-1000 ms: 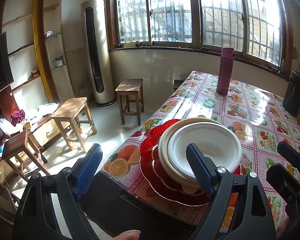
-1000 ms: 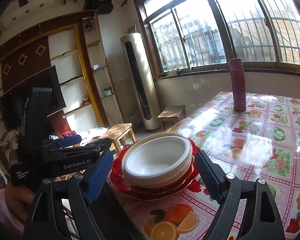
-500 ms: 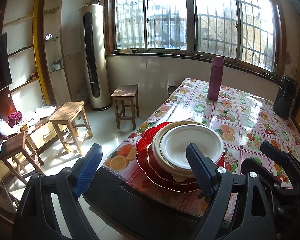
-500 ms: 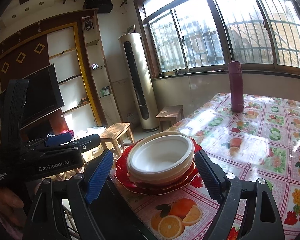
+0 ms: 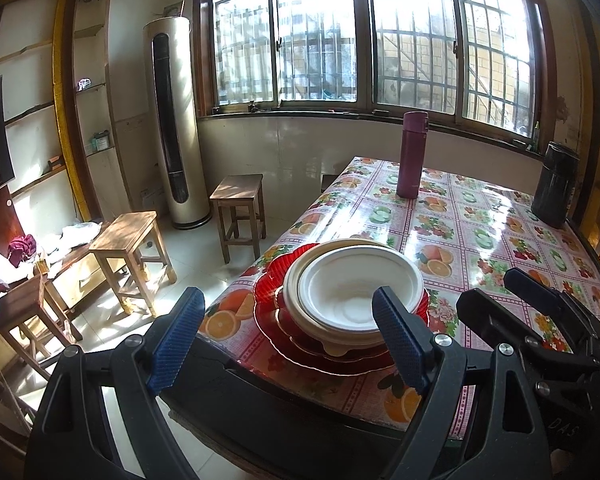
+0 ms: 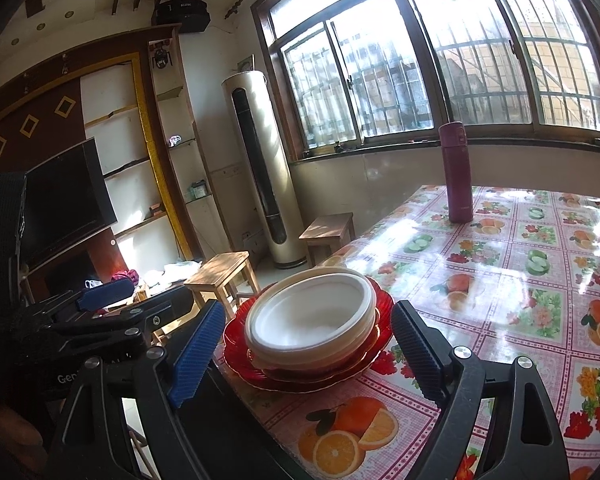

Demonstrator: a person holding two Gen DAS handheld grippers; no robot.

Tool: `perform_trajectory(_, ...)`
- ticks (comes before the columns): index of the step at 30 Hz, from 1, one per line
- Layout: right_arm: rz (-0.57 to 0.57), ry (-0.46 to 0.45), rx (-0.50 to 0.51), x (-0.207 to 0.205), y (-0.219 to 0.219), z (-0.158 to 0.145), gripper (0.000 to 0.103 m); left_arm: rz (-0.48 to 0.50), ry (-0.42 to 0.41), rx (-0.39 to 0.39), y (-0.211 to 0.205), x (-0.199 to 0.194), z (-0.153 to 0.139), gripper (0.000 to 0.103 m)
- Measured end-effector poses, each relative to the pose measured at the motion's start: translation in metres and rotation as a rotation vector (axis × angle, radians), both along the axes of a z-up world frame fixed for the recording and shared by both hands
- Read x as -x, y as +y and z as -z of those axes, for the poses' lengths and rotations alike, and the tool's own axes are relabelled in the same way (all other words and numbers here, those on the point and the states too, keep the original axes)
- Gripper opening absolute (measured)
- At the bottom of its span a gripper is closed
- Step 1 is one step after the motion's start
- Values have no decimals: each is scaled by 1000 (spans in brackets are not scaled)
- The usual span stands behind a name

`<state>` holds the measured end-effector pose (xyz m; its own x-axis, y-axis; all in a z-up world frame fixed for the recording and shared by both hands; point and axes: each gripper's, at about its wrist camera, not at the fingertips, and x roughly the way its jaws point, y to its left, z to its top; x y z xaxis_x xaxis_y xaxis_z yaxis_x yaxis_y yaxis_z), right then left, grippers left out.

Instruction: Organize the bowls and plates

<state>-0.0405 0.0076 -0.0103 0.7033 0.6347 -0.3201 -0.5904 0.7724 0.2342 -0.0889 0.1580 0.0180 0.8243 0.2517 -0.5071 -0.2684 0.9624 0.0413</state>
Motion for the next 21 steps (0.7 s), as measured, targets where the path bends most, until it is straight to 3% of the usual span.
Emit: perform_trajectory(21,45,-13,-22,1,-2,-6,87,-7,9,12,7,0,1,86)
